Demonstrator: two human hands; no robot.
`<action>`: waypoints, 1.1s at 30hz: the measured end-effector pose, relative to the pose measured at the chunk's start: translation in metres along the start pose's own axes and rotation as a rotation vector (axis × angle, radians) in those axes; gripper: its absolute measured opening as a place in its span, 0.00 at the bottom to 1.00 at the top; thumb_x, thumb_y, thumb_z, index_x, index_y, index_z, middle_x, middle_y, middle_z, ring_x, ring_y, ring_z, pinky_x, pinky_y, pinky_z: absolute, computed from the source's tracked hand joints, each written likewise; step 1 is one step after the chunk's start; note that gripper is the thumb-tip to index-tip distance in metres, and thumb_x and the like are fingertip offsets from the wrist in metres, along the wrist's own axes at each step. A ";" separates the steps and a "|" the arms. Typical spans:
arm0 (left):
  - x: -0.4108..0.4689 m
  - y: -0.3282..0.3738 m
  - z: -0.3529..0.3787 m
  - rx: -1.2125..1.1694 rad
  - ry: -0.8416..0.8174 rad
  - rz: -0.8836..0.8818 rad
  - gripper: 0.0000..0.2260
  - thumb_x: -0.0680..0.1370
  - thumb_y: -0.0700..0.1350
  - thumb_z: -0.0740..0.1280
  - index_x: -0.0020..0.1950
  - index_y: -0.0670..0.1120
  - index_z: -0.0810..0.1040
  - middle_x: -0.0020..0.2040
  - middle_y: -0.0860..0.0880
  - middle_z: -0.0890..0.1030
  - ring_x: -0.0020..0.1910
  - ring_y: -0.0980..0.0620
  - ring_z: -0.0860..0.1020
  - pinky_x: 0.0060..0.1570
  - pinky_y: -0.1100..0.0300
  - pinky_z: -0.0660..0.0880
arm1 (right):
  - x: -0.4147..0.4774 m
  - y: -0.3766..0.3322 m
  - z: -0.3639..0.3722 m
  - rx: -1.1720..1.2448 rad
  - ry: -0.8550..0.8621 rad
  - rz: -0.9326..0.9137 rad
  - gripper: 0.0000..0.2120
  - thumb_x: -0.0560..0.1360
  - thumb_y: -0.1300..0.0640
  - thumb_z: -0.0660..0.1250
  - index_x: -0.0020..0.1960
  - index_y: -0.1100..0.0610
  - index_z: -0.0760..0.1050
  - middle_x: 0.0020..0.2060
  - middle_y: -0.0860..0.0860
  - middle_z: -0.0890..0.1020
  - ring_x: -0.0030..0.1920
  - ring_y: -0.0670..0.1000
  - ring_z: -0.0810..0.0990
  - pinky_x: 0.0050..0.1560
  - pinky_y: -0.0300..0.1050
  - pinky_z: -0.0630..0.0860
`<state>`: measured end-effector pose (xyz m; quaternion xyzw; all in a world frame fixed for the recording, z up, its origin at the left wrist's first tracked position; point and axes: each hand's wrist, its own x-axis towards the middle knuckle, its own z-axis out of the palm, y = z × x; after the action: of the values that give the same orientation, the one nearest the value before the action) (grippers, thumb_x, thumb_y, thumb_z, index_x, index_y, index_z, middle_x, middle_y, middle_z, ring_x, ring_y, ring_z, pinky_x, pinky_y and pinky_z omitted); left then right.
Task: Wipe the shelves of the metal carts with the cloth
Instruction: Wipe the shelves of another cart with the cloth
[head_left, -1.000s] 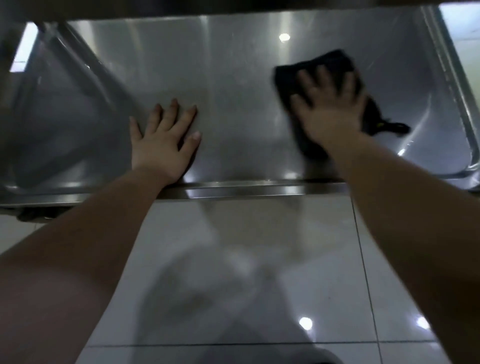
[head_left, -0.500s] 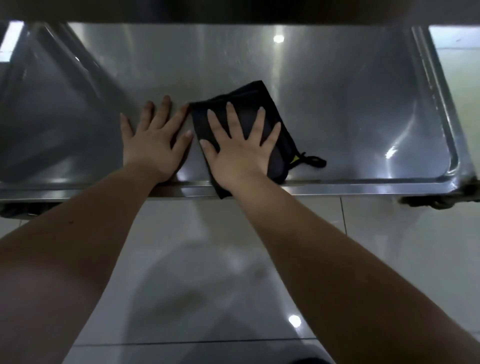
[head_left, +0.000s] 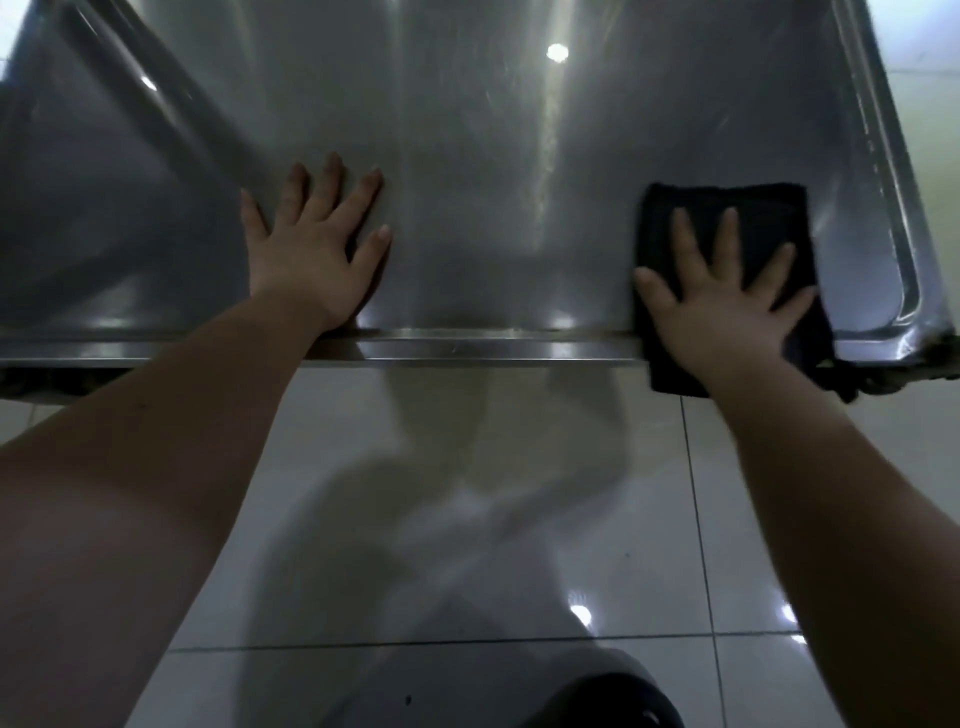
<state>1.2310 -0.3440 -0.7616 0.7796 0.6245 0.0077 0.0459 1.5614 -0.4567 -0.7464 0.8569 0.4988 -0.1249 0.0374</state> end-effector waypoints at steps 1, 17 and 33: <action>0.000 0.000 0.001 0.002 0.001 -0.004 0.25 0.81 0.64 0.47 0.78 0.64 0.50 0.81 0.52 0.50 0.79 0.45 0.48 0.72 0.32 0.42 | -0.010 -0.025 0.005 -0.021 0.001 -0.081 0.30 0.77 0.29 0.44 0.75 0.32 0.37 0.79 0.44 0.38 0.76 0.66 0.37 0.70 0.74 0.38; 0.000 -0.002 0.001 -0.001 0.008 0.014 0.26 0.80 0.64 0.45 0.78 0.63 0.50 0.81 0.52 0.50 0.79 0.45 0.49 0.71 0.31 0.42 | 0.016 0.041 -0.012 -0.104 -0.129 -0.459 0.29 0.68 0.24 0.36 0.66 0.21 0.31 0.77 0.37 0.36 0.77 0.57 0.34 0.73 0.66 0.36; -0.024 0.071 -0.023 -0.311 0.076 0.154 0.27 0.81 0.50 0.56 0.80 0.47 0.55 0.80 0.42 0.52 0.78 0.39 0.49 0.74 0.43 0.46 | -0.003 -0.131 -0.010 0.349 0.091 -0.400 0.25 0.83 0.50 0.51 0.79 0.45 0.52 0.79 0.47 0.52 0.78 0.62 0.46 0.74 0.66 0.47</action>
<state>1.2938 -0.3811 -0.7317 0.8077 0.5557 0.1373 0.1413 1.4491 -0.3919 -0.7280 0.7397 0.6301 -0.1750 -0.1588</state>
